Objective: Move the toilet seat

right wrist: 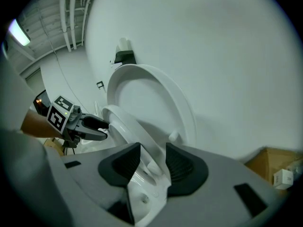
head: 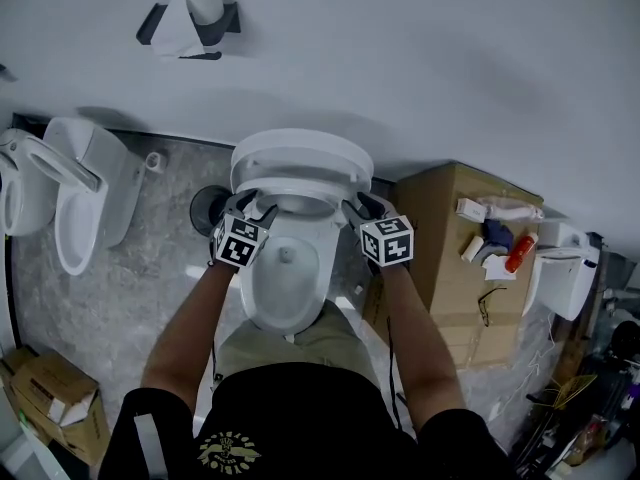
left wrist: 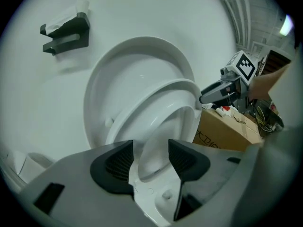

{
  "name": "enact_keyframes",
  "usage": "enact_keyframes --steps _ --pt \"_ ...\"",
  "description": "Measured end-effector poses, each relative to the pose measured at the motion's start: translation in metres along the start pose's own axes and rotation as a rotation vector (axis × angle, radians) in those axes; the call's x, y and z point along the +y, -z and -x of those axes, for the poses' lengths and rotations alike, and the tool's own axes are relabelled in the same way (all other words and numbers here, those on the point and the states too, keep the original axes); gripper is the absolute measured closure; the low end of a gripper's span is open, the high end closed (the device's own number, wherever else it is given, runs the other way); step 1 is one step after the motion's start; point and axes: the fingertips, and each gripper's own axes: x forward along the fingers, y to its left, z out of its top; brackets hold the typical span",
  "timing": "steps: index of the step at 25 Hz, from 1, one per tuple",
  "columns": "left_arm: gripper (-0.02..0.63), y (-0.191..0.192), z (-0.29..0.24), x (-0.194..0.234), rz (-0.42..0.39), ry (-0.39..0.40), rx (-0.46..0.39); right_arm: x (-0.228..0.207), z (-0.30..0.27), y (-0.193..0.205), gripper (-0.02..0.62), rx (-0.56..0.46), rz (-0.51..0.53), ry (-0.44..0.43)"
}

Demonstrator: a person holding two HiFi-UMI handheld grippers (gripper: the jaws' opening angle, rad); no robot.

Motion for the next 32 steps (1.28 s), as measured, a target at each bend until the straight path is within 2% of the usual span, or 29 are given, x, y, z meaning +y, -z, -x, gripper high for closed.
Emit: enact_keyframes --steps 3,7,10,15,20,26,32 --pt "0.368 -0.002 0.015 -0.012 0.013 0.025 -0.03 0.01 0.019 -0.001 0.414 -0.041 0.001 -0.005" --pt "0.371 -0.022 0.061 -0.023 0.023 0.031 -0.153 0.032 0.062 -0.011 0.418 -0.124 0.088 0.033" --pt "0.404 -0.045 0.105 -0.027 0.022 0.015 -0.264 0.051 0.096 -0.023 0.444 -0.203 0.154 0.089" --pt "0.494 -0.081 0.18 -0.035 -0.014 -0.022 -0.434 0.084 0.153 -0.047 0.528 -0.331 0.229 0.191" --pt "0.566 -0.103 0.253 -0.042 -0.035 -0.061 -0.558 0.119 0.203 -0.069 0.555 -0.423 0.288 0.271" --pt "0.581 -0.111 0.332 -0.056 -0.069 -0.095 -0.643 0.167 0.264 -0.082 0.565 -0.498 0.326 0.332" --pt "0.581 -0.095 0.384 -0.077 -0.142 -0.067 -0.677 0.219 0.308 -0.073 0.566 -0.525 0.339 0.366"
